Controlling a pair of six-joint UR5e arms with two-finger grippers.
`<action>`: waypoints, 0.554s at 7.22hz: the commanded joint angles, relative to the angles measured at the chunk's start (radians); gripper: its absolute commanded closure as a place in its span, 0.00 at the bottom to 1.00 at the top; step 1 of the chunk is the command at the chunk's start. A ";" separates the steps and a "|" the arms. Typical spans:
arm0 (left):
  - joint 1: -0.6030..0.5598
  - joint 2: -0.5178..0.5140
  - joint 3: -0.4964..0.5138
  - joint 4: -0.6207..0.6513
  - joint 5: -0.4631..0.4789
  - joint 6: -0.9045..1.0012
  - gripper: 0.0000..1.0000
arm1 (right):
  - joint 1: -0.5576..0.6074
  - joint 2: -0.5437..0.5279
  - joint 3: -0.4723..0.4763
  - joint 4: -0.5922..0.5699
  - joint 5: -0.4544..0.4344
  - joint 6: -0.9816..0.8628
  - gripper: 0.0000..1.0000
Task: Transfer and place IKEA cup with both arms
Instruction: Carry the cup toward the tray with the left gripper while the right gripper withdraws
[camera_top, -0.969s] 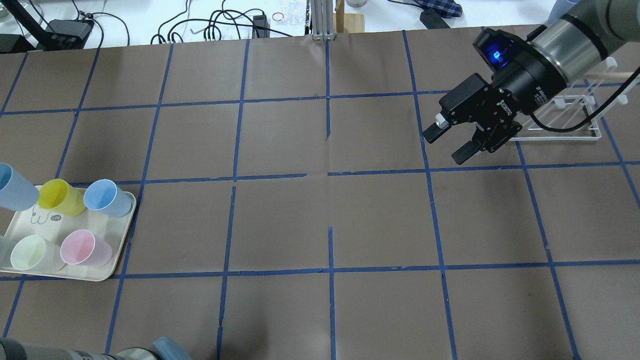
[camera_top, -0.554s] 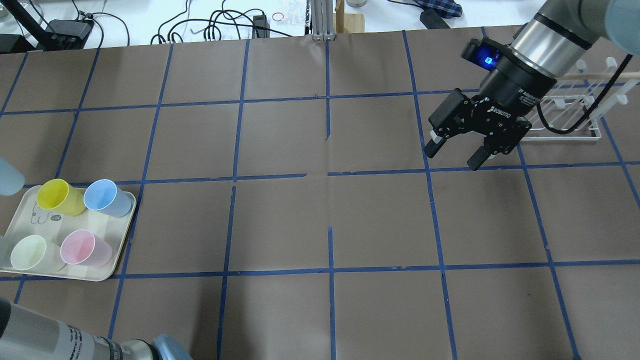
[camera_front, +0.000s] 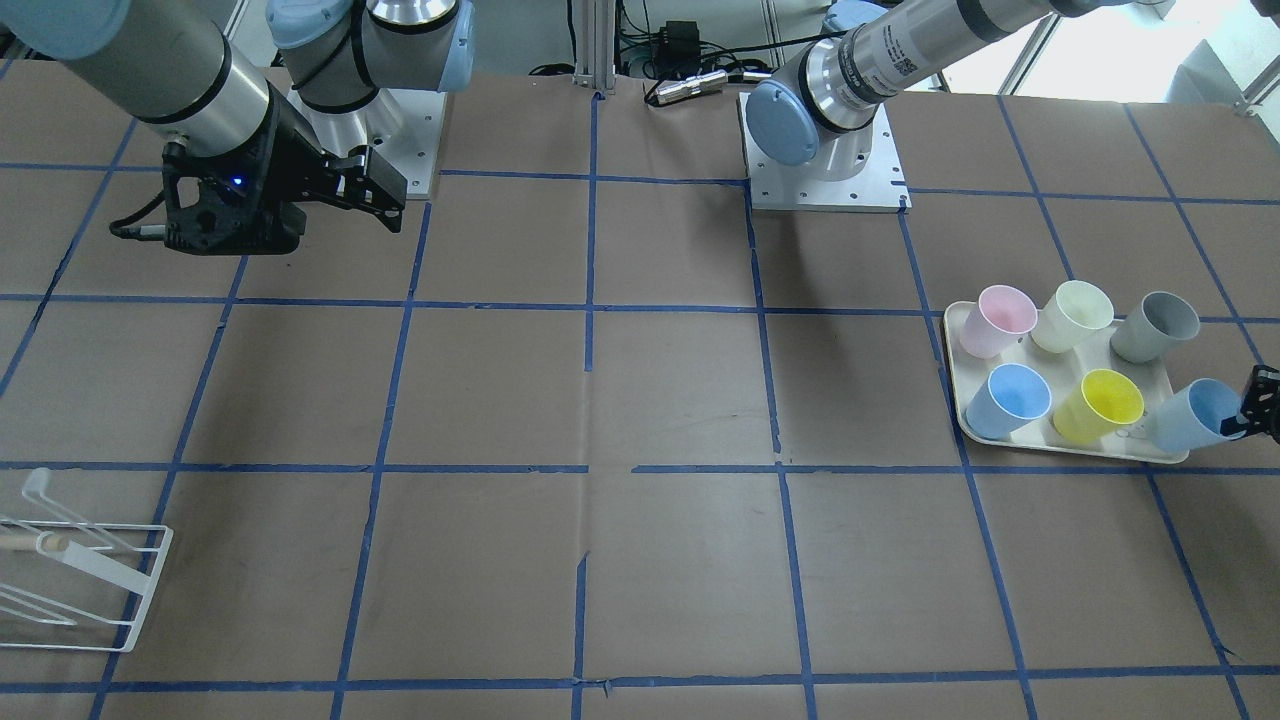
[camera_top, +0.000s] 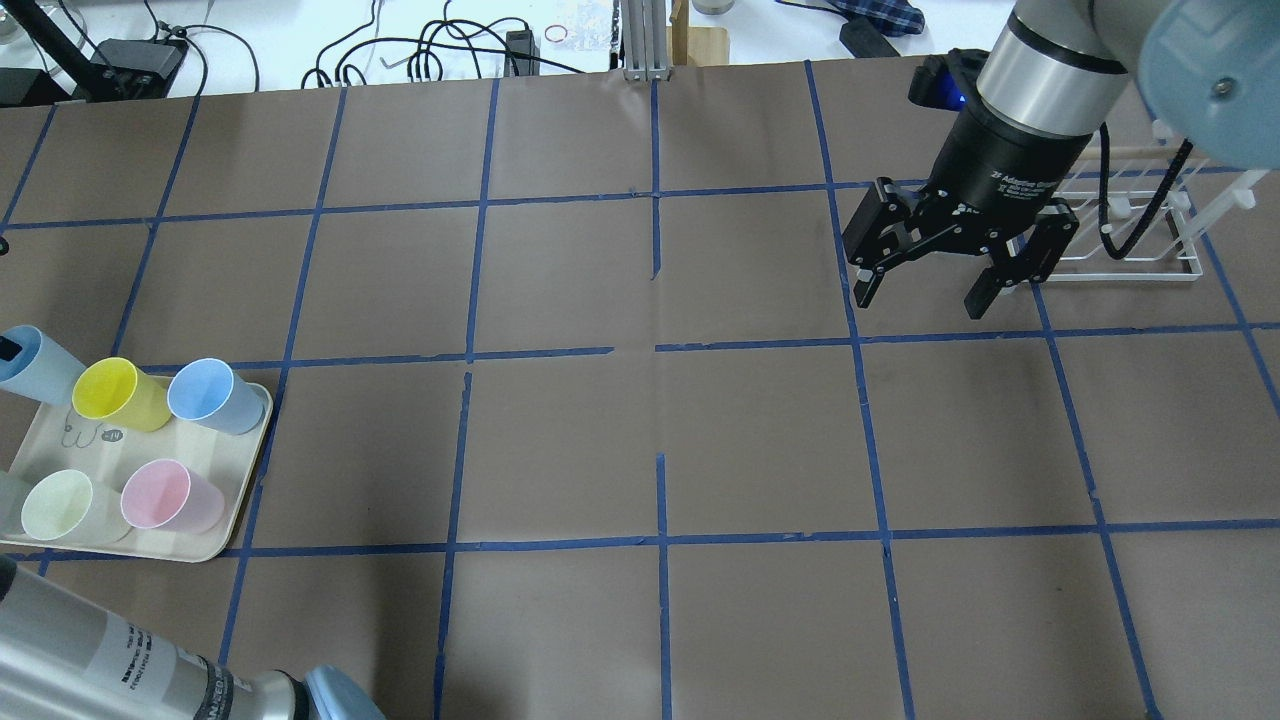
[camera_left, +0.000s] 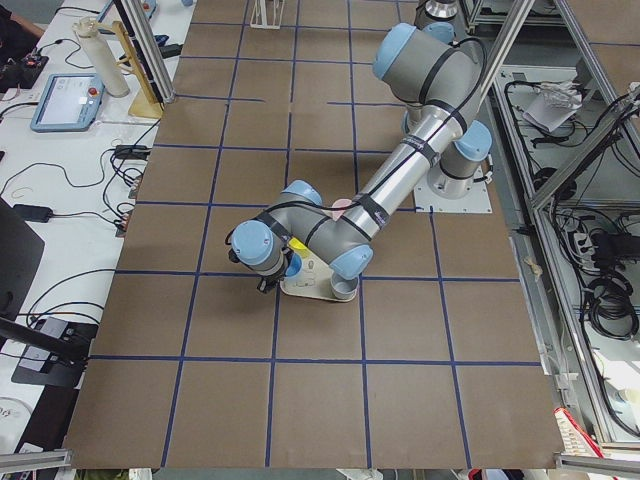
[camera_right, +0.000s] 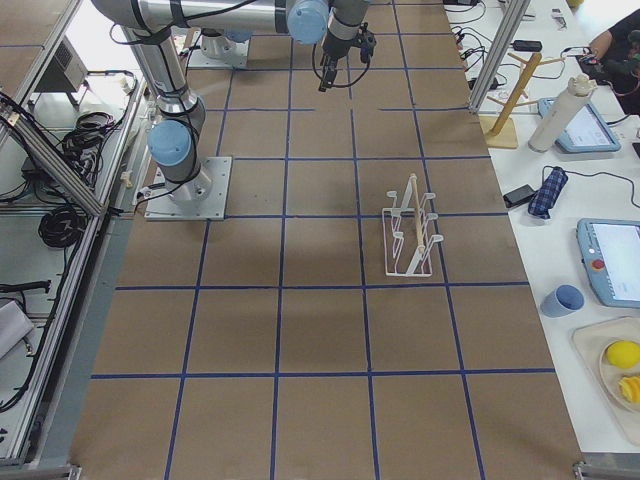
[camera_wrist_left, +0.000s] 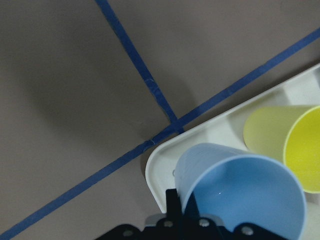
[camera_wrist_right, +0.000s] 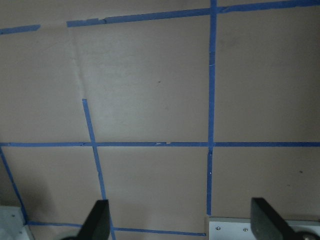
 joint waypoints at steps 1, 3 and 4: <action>0.006 -0.011 -0.007 0.005 0.007 0.010 1.00 | 0.005 -0.030 0.000 -0.034 -0.082 0.089 0.00; 0.008 -0.012 -0.005 0.003 0.012 0.005 1.00 | 0.005 -0.043 0.000 -0.139 -0.123 0.111 0.00; 0.006 -0.023 -0.008 0.008 0.010 0.004 1.00 | 0.016 -0.046 0.002 -0.170 -0.128 0.129 0.00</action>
